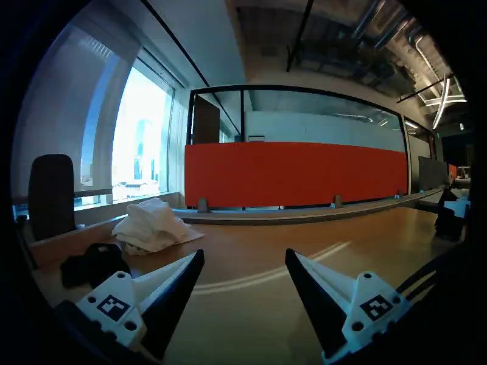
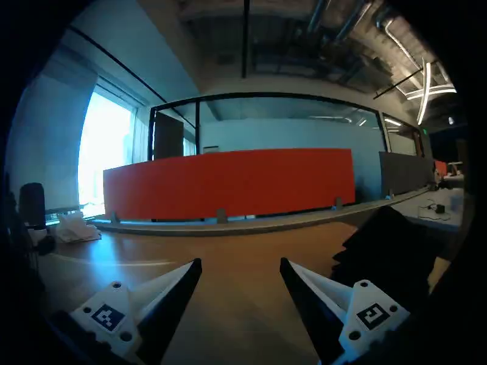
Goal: Fold towel
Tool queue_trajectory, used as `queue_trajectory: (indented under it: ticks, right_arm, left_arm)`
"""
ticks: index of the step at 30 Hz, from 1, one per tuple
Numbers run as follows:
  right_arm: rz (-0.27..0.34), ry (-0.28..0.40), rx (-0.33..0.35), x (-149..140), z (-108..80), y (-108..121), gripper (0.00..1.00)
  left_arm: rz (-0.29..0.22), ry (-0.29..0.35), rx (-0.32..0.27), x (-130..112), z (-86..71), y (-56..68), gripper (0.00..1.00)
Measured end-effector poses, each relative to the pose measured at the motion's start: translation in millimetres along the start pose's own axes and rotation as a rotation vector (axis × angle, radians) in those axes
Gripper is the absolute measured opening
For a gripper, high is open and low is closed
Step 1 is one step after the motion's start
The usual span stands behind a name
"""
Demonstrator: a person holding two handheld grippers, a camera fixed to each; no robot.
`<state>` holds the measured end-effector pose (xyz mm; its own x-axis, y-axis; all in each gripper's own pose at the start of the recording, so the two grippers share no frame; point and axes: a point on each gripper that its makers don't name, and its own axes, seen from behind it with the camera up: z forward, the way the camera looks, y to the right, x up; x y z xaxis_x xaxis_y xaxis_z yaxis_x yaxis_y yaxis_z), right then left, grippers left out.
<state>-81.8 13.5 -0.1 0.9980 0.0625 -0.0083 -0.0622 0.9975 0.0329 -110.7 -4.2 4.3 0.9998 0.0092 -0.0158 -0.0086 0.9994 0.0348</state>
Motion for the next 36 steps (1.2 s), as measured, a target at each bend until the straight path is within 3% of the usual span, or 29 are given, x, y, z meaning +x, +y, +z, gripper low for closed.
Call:
queue_trajectory:
  ticks: [23, 36]
  right_arm:
    - [-0.066, 0.0, -0.003, -6.6, 0.5, -7.3, 0.99]
    - [-0.069, -0.002, -0.004, -8.0, 1.2, -6.7, 1.0]
  left_arm:
    - [0.0, 0.0, 0.0, 0.2, -0.1, 0.3, 0.99]
    - [0.0, 0.0, 0.0, -0.1, 0.2, 0.1, 0.99]
